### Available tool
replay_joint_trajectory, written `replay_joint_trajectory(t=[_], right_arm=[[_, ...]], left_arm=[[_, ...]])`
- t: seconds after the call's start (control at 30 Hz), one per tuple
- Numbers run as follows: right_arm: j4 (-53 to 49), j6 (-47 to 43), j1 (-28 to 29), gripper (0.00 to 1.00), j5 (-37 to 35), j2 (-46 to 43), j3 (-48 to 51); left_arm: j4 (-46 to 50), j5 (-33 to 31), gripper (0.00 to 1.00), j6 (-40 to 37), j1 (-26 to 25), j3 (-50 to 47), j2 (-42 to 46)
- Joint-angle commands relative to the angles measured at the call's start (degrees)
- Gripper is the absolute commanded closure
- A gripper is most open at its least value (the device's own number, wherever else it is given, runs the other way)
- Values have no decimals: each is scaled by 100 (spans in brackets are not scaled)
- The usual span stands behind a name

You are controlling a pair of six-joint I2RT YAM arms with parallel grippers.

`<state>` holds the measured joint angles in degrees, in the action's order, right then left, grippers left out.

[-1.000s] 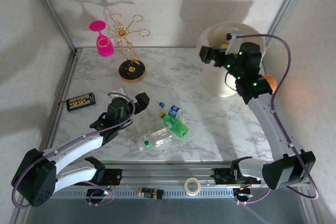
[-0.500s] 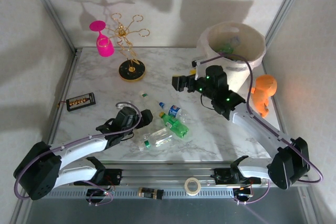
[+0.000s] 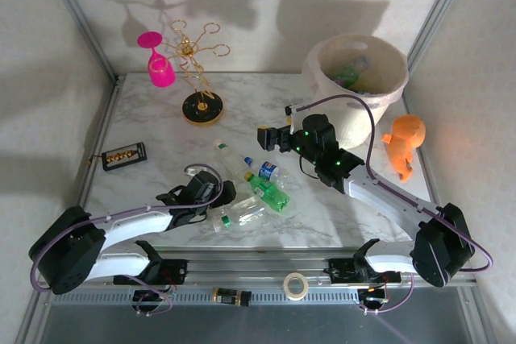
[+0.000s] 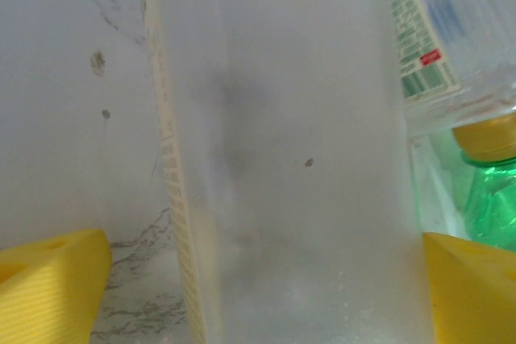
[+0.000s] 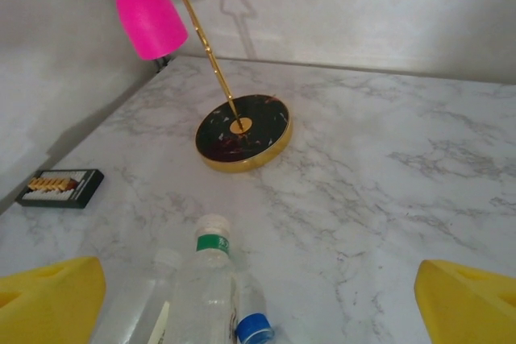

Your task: Put the plastic bottles in the bin

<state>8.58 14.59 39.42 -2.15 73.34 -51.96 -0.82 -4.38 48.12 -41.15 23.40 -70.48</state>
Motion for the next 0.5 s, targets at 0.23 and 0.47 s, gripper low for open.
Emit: replay_joint_trajectory(t=[0.23,0.47], right_arm=[[414,75,9,1,-386,-213,318],[325,154,8,1,-427,-462,456]], left_arm=[[-13,-535,23,189,-147,-168,-189],[-85,-633,48,118,-143,-193,-35]])
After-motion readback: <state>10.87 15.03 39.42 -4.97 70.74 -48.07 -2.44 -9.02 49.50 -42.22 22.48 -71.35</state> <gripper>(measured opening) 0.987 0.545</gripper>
